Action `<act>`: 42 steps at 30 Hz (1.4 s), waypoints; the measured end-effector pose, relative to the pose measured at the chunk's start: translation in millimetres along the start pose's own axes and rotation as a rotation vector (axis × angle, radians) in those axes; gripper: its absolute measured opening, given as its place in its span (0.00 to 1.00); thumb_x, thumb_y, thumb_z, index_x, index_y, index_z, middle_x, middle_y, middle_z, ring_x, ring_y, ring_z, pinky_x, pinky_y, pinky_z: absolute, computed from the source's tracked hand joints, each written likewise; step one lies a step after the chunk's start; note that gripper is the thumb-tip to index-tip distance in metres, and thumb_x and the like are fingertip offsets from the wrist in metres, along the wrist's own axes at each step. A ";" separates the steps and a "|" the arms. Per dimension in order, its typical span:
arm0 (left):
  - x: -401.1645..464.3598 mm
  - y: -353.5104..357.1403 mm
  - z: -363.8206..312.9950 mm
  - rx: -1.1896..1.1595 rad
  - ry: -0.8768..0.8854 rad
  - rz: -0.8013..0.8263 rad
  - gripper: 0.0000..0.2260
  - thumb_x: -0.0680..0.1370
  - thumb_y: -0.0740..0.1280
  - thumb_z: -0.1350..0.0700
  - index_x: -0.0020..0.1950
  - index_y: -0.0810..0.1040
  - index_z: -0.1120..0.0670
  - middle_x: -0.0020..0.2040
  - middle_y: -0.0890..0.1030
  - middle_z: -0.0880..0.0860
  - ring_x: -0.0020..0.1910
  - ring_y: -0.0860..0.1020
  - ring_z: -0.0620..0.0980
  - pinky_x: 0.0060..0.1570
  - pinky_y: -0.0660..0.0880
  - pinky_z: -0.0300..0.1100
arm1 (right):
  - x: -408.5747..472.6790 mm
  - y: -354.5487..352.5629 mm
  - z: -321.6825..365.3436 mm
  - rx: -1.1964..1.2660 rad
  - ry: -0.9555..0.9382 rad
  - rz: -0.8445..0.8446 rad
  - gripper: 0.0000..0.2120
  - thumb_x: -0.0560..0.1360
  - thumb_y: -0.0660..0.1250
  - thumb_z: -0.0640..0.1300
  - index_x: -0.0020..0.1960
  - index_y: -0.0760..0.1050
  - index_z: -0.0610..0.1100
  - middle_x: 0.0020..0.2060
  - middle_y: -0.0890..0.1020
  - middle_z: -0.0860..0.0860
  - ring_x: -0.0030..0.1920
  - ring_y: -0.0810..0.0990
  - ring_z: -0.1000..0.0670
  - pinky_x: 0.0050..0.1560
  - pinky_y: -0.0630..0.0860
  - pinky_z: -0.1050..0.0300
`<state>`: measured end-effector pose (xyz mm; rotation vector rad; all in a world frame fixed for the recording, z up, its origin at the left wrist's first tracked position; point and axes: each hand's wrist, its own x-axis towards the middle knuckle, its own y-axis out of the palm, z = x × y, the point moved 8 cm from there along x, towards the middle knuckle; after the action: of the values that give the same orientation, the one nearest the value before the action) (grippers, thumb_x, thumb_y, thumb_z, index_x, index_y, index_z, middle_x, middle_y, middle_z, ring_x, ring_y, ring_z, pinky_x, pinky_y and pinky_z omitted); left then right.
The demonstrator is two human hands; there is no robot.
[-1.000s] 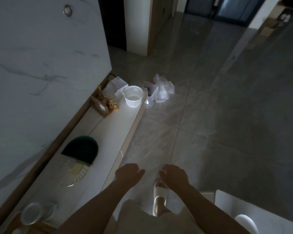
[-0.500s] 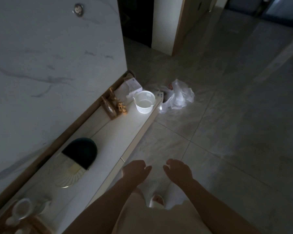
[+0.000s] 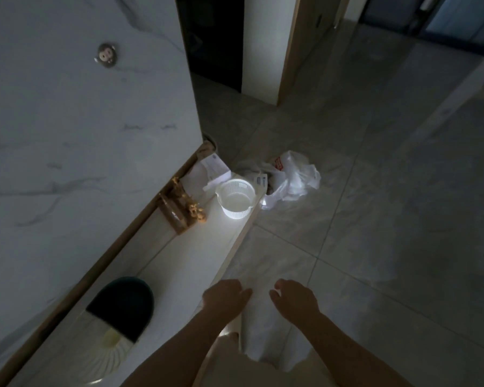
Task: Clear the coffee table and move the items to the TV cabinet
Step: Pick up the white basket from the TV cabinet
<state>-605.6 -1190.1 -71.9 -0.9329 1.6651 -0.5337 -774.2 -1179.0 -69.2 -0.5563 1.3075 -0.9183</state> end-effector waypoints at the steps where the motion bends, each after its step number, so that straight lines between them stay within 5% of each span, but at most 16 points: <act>1: 9.4 -7.2 1.8 0.004 0.005 0.002 0.20 0.76 0.56 0.36 0.55 0.77 0.47 0.56 0.80 0.47 0.56 0.77 0.47 0.56 0.74 0.43 | 9.3 -6.4 5.4 0.028 0.014 0.005 0.17 0.79 0.53 0.53 0.61 0.71 0.46 0.57 0.78 0.47 0.58 0.77 0.46 0.57 0.71 0.53; 15: 96.2 -70.8 8.6 -0.012 -0.009 -0.012 0.19 0.76 0.56 0.36 0.53 0.78 0.46 0.54 0.79 0.45 0.52 0.77 0.44 0.48 0.72 0.38 | 97.8 -73.3 20.3 0.095 0.065 -0.058 0.15 0.78 0.54 0.53 0.54 0.74 0.46 0.53 0.80 0.48 0.57 0.77 0.48 0.57 0.71 0.56; 27: 179.0 -120.1 -34.2 -0.271 -0.333 -0.118 0.17 0.75 0.57 0.36 0.46 0.77 0.47 0.48 0.80 0.44 0.43 0.74 0.43 0.43 0.69 0.38 | 240.2 -171.8 27.0 -0.160 -0.250 0.019 0.16 0.79 0.53 0.52 0.57 0.73 0.44 0.56 0.80 0.46 0.59 0.77 0.46 0.58 0.71 0.54; 33: 214.5 -93.6 -51.6 -0.490 -0.522 -0.117 0.18 0.76 0.57 0.37 0.53 0.78 0.46 0.53 0.81 0.46 0.49 0.77 0.44 0.47 0.72 0.40 | 311.1 -180.5 19.4 -0.247 -0.314 0.164 0.16 0.79 0.54 0.51 0.55 0.75 0.42 0.55 0.80 0.44 0.57 0.77 0.45 0.55 0.72 0.55; 37: 240.5 -74.6 -42.4 -0.653 -0.637 -0.100 0.20 0.77 0.59 0.39 0.64 0.73 0.47 0.61 0.80 0.50 0.59 0.77 0.51 0.57 0.73 0.43 | 346.3 -158.6 23.9 -0.227 -0.291 0.275 0.16 0.79 0.54 0.50 0.54 0.74 0.41 0.54 0.80 0.43 0.57 0.77 0.44 0.54 0.72 0.54; 42: 278.4 -56.3 -18.0 -0.808 -0.690 -0.076 0.23 0.79 0.60 0.46 0.71 0.65 0.54 0.61 0.79 0.57 0.62 0.76 0.55 0.60 0.73 0.46 | 377.4 -122.4 36.9 -0.077 -0.223 0.355 0.18 0.79 0.58 0.50 0.62 0.72 0.41 0.61 0.77 0.45 0.63 0.74 0.45 0.59 0.71 0.54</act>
<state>-630.3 -1448.2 -189.3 -1.5427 1.1817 0.4416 -769.5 -1562.3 -178.1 -0.4524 1.1930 -0.5008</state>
